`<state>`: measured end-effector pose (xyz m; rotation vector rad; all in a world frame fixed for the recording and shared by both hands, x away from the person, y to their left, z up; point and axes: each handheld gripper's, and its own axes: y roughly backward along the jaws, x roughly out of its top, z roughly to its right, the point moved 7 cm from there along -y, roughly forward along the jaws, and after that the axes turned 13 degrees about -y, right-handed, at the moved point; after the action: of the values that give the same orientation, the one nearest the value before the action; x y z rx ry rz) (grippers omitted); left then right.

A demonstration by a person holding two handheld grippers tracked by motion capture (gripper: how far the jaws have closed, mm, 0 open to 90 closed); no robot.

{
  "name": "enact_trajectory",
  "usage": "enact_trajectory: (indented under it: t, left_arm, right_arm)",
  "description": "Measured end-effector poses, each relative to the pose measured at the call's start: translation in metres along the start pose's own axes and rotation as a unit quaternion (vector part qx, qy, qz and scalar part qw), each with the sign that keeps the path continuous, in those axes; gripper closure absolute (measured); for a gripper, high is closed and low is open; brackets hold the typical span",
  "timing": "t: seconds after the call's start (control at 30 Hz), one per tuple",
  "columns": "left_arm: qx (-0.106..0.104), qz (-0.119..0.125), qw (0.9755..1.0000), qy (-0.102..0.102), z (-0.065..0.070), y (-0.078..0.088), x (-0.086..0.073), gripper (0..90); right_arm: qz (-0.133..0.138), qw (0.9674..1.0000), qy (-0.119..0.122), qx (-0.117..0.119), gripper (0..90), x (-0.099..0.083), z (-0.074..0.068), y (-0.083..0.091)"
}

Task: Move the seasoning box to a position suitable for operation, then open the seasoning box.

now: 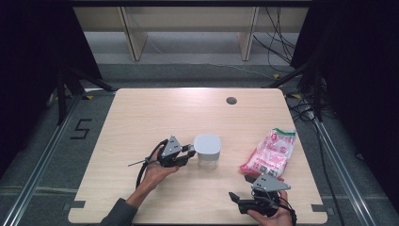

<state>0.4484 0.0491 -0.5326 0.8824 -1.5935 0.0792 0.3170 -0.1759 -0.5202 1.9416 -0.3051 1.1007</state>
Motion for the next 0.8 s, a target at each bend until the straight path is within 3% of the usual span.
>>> enact_trajectory:
  t: [0.03,0.1,0.13,0.17,0.37,0.4,0.47,0.8]
  left_arm:
    - [0.003,-0.005,1.0,-0.007,-0.001,0.001,0.0,65.2]
    - [0.008,-0.005,1.0,-0.003,-0.001,0.004,0.0,59.9]
    - [0.005,-0.008,0.9998,-0.016,-0.003,0.007,0.0,58.1]
    - [0.004,-0.008,0.9999,-0.004,-0.001,0.008,0.0,56.0]
    - [0.001,-0.025,0.9996,-0.009,0.0,0.024,0.002,41.6]
    - [-0.004,-0.022,0.9997,-0.004,0.001,0.026,0.004,40.6]
    - [-0.013,-0.01,0.9997,0.019,0.003,0.031,0.009,38.5]
    - [-0.018,0.003,0.9993,0.032,0.005,0.044,0.025,34.7]
  right_arm:
    - [-0.001,1.0,0.0,0.0,19.3,0.0,0.0,0.0]
    - [0.0,1.0,0.004,0.005,19.3,0.0,0.0,-0.001]
    - [0.001,1.0,0.005,0.007,19.3,0.0,0.0,-0.001]
    - [0.006,1.0,0.005,0.002,19.3,0.001,0.001,-0.001]
    - [-0.002,0.9999,-0.004,0.01,19.2,0.0,0.0,-0.001]
    - [0.003,1.0,-0.003,-0.001,19.2,0.0,0.001,0.0]
    - [0.002,1.0,0.0,0.005,19.2,0.0,0.001,-0.001]
    - [0.0,1.0,0.001,0.001,18.7,0.0,0.002,-0.002]
